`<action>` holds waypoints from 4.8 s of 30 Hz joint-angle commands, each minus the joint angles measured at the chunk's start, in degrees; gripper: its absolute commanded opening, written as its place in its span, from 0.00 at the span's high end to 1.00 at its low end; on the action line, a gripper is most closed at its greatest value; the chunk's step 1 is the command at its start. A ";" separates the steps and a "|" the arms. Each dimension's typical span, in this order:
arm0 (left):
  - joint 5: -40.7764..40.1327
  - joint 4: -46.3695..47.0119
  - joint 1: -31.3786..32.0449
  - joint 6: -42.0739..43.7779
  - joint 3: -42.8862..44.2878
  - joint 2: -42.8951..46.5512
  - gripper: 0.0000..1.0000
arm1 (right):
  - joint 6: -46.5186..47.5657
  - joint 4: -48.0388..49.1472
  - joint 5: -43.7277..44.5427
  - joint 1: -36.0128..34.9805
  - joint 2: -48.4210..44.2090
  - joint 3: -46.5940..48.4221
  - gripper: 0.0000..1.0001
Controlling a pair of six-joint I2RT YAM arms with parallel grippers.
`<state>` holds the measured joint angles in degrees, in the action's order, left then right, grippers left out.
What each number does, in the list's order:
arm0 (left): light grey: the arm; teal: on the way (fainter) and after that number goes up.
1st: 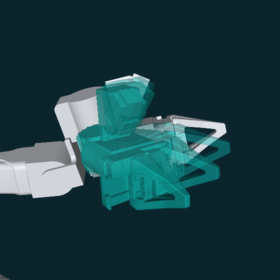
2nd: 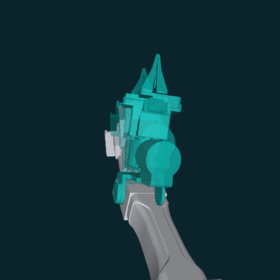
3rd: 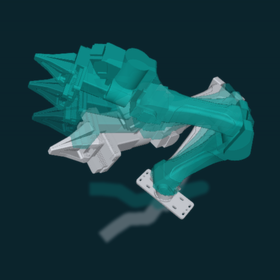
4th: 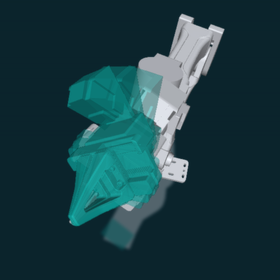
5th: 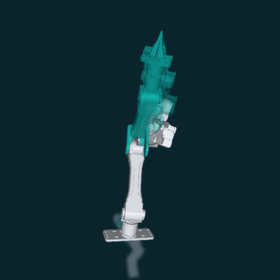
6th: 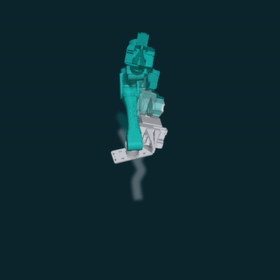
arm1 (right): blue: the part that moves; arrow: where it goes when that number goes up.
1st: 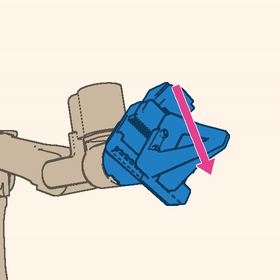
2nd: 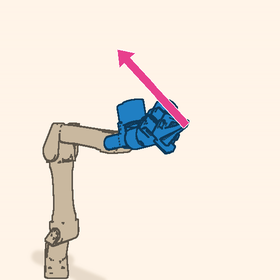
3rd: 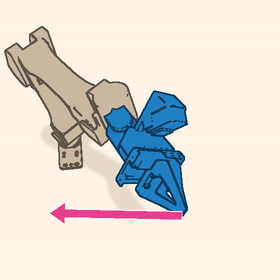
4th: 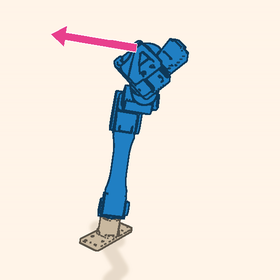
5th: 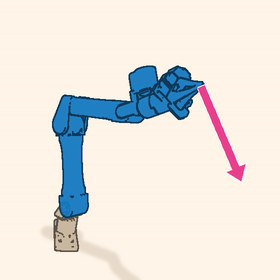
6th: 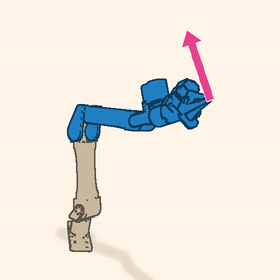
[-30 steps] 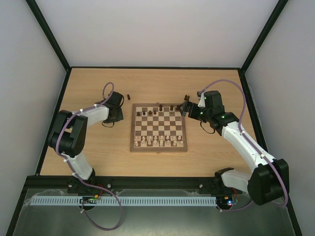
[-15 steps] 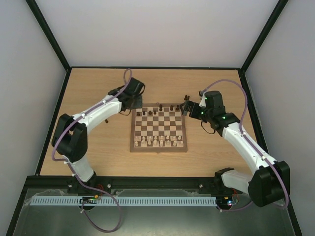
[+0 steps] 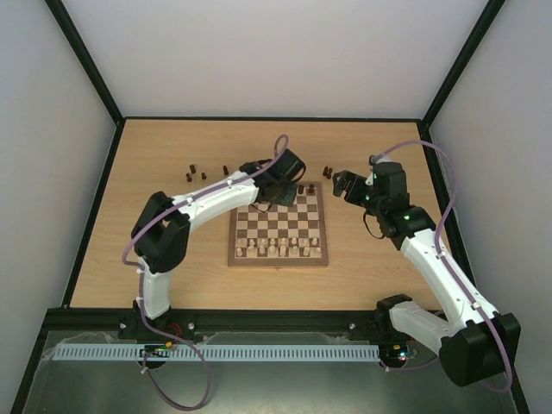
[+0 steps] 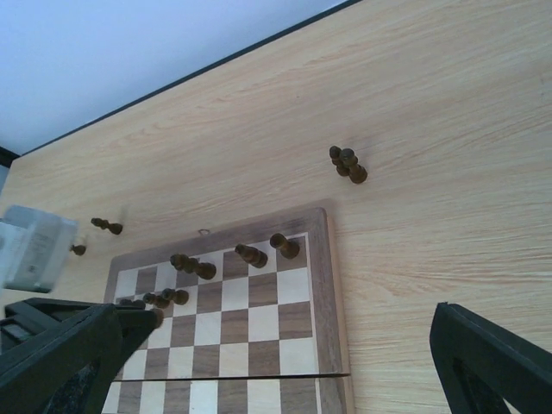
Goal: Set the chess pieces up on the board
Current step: Place the chess piece on the chessboard, then pick up the chess piece at the center of the board.
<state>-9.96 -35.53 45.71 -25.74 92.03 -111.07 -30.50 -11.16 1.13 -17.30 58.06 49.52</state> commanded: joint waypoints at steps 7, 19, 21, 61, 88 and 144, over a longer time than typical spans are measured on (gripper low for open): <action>-1.03 -0.30 1.31 -0.38 1.93 -5.85 0.95 | -0.35 -1.58 -0.76 0.30 0.65 -0.80 0.01; -0.92 0.66 0.12 0.29 4.42 -11.89 0.95 | -0.13 -1.41 -1.90 0.32 1.26 -0.76 0.01; -1.11 0.86 -0.25 0.35 4.52 -12.19 0.94 | -0.15 -1.39 -2.20 0.34 1.39 -0.78 0.01; -3.18 1.70 -0.61 0.86 4.25 -8.86 0.70 | -0.17 -0.45 -6.01 0.30 2.85 -0.85 0.01; -10.63 4.68 -20.68 -4.63 -27.43 24.36 0.01 | -0.35 0.04 -9.99 0.29 2.76 -1.09 0.01; -4.74 18.54 -33.15 -8.26 -42.10 15.86 0.81 | -0.08 0.78 -13.94 0.26 3.33 -1.35 0.01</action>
<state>-14.92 -17.32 13.04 -34.04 50.17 -93.97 -30.65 -10.70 -12.05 -17.21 61.23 48.93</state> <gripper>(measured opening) 0.212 0.986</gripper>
